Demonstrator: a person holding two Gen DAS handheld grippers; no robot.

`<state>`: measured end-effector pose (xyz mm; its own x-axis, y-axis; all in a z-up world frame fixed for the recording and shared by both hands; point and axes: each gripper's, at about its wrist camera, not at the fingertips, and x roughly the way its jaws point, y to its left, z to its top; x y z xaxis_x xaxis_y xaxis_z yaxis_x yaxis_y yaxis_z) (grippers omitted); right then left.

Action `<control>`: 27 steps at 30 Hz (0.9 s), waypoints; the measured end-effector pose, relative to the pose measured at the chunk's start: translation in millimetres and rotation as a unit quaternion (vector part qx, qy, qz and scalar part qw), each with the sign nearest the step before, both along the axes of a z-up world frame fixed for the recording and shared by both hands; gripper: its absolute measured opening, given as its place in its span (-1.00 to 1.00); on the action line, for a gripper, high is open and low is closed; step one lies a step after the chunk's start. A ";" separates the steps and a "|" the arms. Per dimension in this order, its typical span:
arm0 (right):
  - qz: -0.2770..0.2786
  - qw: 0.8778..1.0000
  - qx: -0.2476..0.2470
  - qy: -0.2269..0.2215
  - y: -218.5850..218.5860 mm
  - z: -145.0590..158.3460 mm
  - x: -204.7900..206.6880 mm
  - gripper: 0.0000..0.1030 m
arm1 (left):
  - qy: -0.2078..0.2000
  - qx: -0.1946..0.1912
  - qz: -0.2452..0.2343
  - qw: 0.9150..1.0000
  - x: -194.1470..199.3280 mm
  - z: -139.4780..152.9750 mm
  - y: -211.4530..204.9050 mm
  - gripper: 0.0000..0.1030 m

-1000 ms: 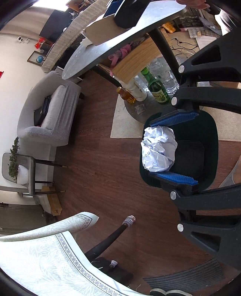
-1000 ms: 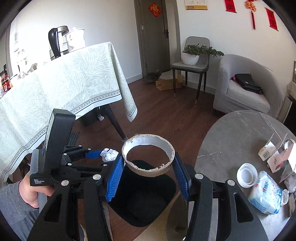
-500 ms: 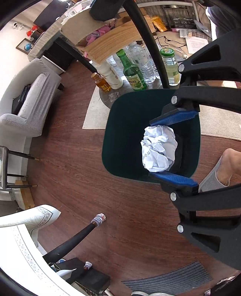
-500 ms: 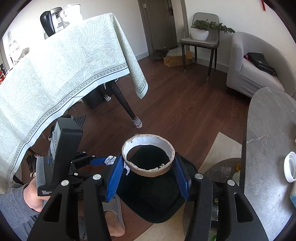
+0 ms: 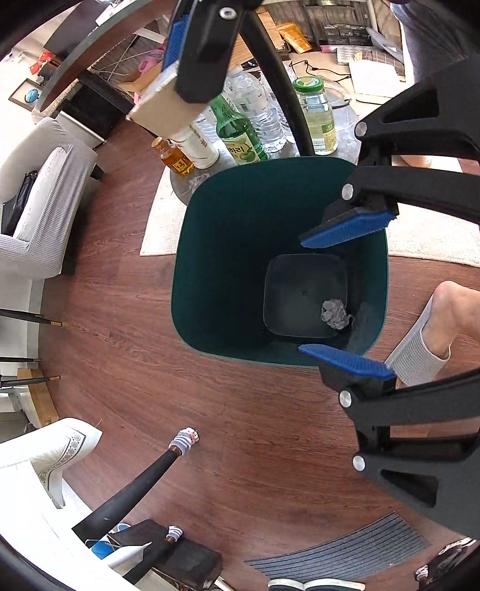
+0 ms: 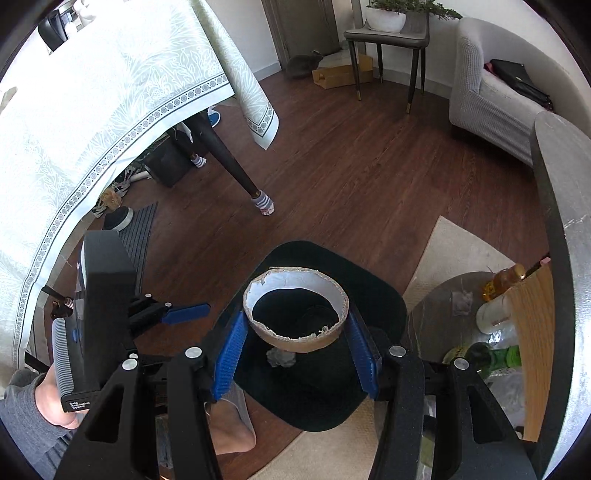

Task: Collect trash
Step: 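Open the left gripper to drop the paper while the right gripper drops the tape core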

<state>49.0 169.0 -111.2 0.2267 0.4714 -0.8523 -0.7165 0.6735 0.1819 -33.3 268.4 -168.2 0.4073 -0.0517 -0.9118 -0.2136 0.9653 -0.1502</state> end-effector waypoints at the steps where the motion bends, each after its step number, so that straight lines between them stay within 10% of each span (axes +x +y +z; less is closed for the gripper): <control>1: -0.001 1.000 -0.005 0.002 1.0 -3.3 0.7 0.05 | -0.004 -0.001 0.002 1.000 -0.8 2.5 1.2 0.13; 14: 0.011 0.997 -0.072 0.028 17.0 -51.3 -6.7 0.07 | -0.079 0.001 0.015 0.997 -10.9 59.6 7.9 -0.44; 27: 0.013 0.994 -0.098 0.042 4.1 -61.0 -11.4 0.17 | -0.135 0.000 0.015 0.991 -3.5 104.1 1.9 -0.47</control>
<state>37.6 173.1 -172.2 0.1411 0.2986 -0.9439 -0.7227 0.6827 0.1079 -36.9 270.3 -64.1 0.6378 -0.0357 -0.7694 -0.1947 0.9590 -0.2059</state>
